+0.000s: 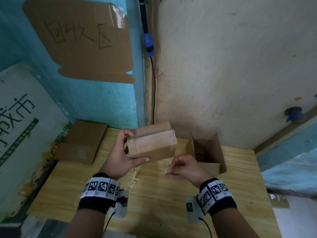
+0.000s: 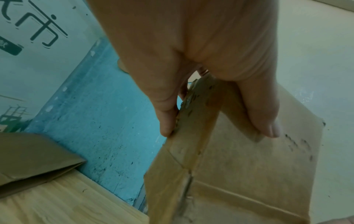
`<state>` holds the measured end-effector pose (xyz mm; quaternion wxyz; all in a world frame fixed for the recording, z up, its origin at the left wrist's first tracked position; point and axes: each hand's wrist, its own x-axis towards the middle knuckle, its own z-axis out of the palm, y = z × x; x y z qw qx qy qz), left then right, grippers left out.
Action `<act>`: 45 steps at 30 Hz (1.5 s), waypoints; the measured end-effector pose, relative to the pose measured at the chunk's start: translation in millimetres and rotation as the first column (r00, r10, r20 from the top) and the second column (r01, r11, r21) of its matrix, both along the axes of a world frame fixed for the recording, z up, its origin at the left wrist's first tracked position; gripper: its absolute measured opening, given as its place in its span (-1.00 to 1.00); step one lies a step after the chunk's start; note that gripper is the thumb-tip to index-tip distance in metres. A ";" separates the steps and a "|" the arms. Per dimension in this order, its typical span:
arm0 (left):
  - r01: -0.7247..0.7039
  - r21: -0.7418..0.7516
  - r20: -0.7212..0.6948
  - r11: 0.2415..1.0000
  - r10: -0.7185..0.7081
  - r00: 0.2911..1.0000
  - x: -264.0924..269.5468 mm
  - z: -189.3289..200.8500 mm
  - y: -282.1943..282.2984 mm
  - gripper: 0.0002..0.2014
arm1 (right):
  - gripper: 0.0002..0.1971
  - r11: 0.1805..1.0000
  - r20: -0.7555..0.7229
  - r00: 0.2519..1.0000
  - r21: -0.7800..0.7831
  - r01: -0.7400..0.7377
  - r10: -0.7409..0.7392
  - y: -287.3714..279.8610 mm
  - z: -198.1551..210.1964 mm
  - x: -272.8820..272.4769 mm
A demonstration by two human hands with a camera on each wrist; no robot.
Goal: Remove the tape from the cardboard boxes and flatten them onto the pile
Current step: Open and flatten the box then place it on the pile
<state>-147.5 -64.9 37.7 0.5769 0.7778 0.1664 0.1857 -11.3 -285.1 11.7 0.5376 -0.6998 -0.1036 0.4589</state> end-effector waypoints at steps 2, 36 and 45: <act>0.019 0.062 -0.005 0.998 -0.019 1.000 0.2 -1.5 -0.4 -0.28 | -0.85 1.000 -0.021 1.000 -0.014 -0.020 0.020 -0.9 4.1 -0.5; 0.166 0.365 -0.176 0.916 -0.107 0.979 6.3 -9.1 -8.2 0.07 | -0.73 0.977 0.401 0.901 -0.061 0.205 -0.164 -9.2 23.5 17.5; 0.375 0.428 -0.299 0.823 -0.262 0.917 4.7 -8.4 -15.8 -0.35 | -0.76 0.973 0.030 0.974 -0.055 0.224 -0.223 1.7 32.8 25.1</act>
